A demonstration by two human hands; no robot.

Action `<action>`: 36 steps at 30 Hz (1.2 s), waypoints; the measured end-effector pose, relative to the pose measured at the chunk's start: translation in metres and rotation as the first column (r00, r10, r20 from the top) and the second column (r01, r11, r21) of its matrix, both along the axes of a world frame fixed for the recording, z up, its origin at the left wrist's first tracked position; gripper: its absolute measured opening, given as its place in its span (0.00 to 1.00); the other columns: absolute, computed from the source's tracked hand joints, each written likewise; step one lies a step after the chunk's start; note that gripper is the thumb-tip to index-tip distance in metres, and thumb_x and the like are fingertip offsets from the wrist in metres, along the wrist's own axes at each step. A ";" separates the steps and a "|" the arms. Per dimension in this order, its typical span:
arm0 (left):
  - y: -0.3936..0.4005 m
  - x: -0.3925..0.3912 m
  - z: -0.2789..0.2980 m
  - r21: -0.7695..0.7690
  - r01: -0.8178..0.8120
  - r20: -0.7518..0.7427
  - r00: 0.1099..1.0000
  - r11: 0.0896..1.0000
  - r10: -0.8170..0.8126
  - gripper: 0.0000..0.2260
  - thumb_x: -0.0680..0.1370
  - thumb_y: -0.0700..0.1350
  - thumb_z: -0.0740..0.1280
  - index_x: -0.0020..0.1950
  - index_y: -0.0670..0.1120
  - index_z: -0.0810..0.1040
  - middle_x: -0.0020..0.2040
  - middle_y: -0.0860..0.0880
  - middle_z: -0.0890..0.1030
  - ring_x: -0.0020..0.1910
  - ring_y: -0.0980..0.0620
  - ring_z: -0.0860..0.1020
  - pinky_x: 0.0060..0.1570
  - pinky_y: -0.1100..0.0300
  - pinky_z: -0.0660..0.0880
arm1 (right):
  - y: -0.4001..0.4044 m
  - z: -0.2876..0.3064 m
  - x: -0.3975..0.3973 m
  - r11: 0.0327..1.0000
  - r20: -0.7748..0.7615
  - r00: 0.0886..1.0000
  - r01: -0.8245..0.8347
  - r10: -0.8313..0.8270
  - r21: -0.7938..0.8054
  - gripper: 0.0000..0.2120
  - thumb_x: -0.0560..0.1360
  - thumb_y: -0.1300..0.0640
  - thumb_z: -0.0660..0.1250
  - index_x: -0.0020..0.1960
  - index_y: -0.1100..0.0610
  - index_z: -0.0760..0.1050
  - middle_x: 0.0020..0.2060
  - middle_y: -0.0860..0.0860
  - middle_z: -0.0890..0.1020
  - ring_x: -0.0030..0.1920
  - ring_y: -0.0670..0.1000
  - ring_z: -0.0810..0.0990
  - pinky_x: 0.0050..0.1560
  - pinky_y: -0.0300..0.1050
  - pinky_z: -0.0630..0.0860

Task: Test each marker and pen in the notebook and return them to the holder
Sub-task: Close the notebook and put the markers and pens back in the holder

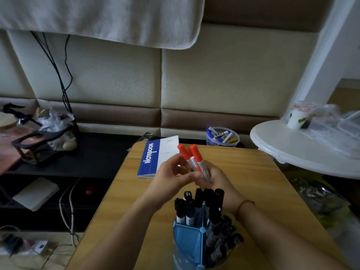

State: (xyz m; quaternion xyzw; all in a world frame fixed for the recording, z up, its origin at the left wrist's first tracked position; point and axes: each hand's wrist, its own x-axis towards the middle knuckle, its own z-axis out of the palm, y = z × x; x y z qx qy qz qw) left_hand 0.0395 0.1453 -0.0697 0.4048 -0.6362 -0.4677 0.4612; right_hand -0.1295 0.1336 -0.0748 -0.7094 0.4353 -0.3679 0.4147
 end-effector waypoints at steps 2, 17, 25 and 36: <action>-0.009 -0.017 -0.004 -0.104 -0.076 0.113 0.990 0.992 0.087 0.18 0.69 0.53 0.77 0.56 0.57 0.77 0.54 0.47 0.79 0.52 0.51 0.80 0.53 0.56 0.80 | -0.002 0.000 0.014 0.970 0.334 0.939 -0.005 -0.078 0.242 0.07 0.76 0.50 0.67 0.44 0.47 0.83 0.39 0.47 0.84 0.44 0.48 0.82 0.48 0.44 0.76; -0.033 -0.033 -0.026 -0.173 0.087 0.209 0.977 0.981 -0.050 0.32 0.69 0.60 0.74 0.70 0.62 0.66 0.61 0.54 0.74 0.57 0.55 0.78 0.57 0.57 0.78 | -0.004 -0.016 0.001 0.966 0.353 0.920 0.086 -0.170 0.243 0.10 0.81 0.54 0.61 0.55 0.54 0.79 0.49 0.57 0.84 0.51 0.53 0.85 0.51 0.48 0.80; -0.020 -0.004 -0.039 -0.112 0.055 0.178 0.983 0.992 -0.035 0.29 0.72 0.64 0.66 0.72 0.60 0.66 0.65 0.59 0.73 0.61 0.56 0.75 0.62 0.49 0.75 | 0.010 -0.021 -0.009 0.977 0.218 0.964 0.181 -0.153 -0.113 0.40 0.76 0.55 0.69 0.69 0.25 0.47 0.57 0.37 0.72 0.55 0.41 0.78 0.52 0.41 0.80; 0.040 0.053 0.004 0.119 0.674 0.068 0.727 0.729 -0.683 0.34 0.72 0.60 0.72 0.75 0.62 0.62 0.75 0.53 0.67 0.74 0.47 0.65 0.71 0.50 0.66 | 0.021 -0.011 -0.019 0.881 0.159 0.961 0.270 -0.225 -0.389 0.29 0.79 0.63 0.63 0.61 0.28 0.63 0.45 0.44 0.76 0.41 0.50 0.79 0.44 0.48 0.81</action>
